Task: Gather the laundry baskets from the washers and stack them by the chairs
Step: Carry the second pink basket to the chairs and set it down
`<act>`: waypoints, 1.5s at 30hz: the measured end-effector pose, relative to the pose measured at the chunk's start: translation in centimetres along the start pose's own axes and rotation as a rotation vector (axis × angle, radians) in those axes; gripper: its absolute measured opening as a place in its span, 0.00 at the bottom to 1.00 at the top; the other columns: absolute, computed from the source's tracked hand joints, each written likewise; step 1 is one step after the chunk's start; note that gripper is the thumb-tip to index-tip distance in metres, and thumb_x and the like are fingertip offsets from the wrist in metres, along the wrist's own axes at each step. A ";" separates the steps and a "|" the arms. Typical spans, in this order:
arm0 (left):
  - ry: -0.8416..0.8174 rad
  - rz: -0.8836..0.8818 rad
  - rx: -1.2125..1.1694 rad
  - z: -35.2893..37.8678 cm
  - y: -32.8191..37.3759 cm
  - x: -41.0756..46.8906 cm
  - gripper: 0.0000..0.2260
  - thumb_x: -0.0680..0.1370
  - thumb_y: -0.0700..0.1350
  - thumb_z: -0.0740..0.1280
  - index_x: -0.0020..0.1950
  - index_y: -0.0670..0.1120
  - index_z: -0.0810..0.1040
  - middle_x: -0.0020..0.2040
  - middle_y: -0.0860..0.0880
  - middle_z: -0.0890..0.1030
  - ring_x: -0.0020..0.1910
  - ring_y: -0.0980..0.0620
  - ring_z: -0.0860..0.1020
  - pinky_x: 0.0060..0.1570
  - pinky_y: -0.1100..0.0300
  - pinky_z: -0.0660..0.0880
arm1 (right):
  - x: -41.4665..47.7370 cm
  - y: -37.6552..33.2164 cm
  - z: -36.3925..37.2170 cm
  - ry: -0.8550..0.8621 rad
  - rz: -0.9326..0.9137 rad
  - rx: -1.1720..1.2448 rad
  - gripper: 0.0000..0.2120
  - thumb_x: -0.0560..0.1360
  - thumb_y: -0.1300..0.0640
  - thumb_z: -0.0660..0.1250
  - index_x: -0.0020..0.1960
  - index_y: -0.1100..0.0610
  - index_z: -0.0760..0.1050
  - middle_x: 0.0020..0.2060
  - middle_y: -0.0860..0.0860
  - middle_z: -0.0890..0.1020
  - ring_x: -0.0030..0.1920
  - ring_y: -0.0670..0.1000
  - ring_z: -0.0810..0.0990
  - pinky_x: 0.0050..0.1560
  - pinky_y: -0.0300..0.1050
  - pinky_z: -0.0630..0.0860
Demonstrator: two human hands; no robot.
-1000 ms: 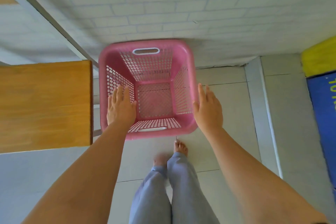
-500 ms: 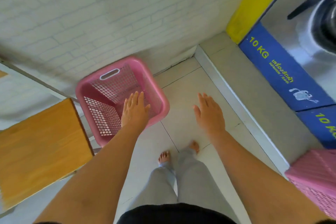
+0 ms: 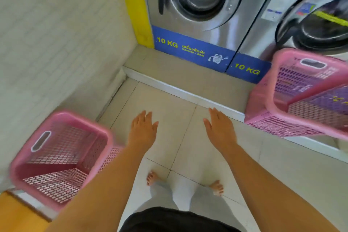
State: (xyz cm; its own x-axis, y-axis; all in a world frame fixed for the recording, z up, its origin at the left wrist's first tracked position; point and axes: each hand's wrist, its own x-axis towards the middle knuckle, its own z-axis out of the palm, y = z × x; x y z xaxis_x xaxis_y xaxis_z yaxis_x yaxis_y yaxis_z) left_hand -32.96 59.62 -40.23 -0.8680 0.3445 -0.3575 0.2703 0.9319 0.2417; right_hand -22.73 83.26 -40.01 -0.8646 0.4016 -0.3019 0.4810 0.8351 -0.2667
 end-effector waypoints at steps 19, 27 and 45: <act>-0.086 0.470 0.078 9.3 40.0 1.7 0.25 0.82 0.50 0.56 0.76 0.41 0.59 0.76 0.40 0.62 0.75 0.42 0.61 0.74 0.50 0.58 | -9.1 34.9 -8.3 0.305 0.552 0.252 0.24 0.80 0.49 0.58 0.72 0.59 0.65 0.69 0.57 0.72 0.70 0.58 0.69 0.69 0.55 0.66; -0.066 0.446 0.060 12.7 50.3 8.5 0.22 0.81 0.47 0.60 0.71 0.38 0.65 0.66 0.38 0.72 0.63 0.38 0.71 0.64 0.48 0.66 | -4.3 46.0 -10.6 0.318 0.645 0.274 0.22 0.80 0.50 0.58 0.70 0.59 0.65 0.69 0.56 0.72 0.68 0.59 0.70 0.66 0.56 0.68; -0.014 0.085 -0.044 18.4 57.9 20.9 0.28 0.80 0.46 0.61 0.77 0.40 0.57 0.76 0.36 0.59 0.73 0.36 0.60 0.73 0.45 0.59 | 11.8 62.1 -11.2 0.200 0.658 0.371 0.28 0.77 0.50 0.62 0.73 0.57 0.58 0.70 0.59 0.69 0.65 0.64 0.70 0.62 0.62 0.70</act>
State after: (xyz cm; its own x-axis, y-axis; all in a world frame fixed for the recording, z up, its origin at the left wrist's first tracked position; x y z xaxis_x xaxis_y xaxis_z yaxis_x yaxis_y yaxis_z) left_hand -27.74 122.88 -50.28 -0.8367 0.4239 -0.3466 0.3238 0.8935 0.3110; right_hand -4.71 144.10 -49.91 -0.3778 0.8600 -0.3429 0.8903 0.2356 -0.3897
